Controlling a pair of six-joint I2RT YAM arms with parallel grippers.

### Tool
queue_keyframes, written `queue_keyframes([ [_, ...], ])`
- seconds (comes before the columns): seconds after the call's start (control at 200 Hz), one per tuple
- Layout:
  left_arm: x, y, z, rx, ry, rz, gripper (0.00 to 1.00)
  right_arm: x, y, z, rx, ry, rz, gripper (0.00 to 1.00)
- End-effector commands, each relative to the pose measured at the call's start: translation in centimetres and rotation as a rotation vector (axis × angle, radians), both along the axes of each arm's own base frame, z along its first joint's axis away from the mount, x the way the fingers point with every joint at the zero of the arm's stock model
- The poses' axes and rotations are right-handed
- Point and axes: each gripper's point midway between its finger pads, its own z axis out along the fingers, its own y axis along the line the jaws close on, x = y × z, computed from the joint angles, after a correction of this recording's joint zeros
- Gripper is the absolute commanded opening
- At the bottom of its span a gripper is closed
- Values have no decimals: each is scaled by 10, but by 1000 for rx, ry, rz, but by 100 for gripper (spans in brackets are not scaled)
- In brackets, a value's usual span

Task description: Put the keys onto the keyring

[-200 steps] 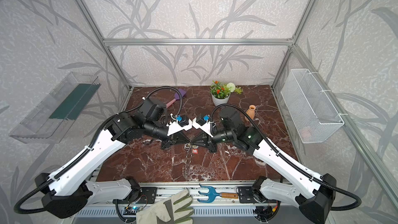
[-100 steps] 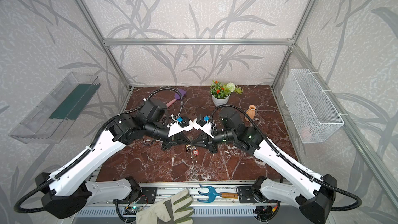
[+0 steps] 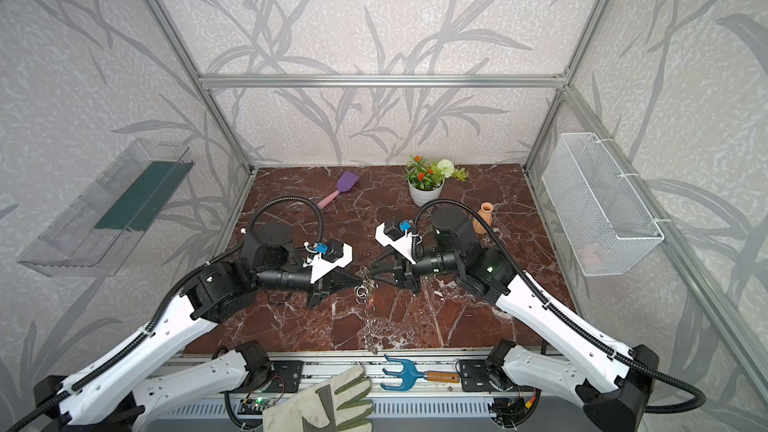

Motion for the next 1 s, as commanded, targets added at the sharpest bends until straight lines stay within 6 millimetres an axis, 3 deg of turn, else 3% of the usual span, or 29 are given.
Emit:
queue_keyframes([
  [0.0, 6, -3, 31, -141, -73, 37, 0, 7, -4, 23, 54, -43, -40, 34],
  [0.275, 17, 0, 53, -358, -113, 128, 0, 19, -8, 9, 56, 11, -84, 43],
  [0.46, 18, 6, 58, -462, -123, 165, 0, 21, -4, 4, 60, 49, -52, 42],
  [0.995, 24, 20, 59, -611, -148, 245, 0, 23, 4, 10, 79, 62, -22, 7],
])
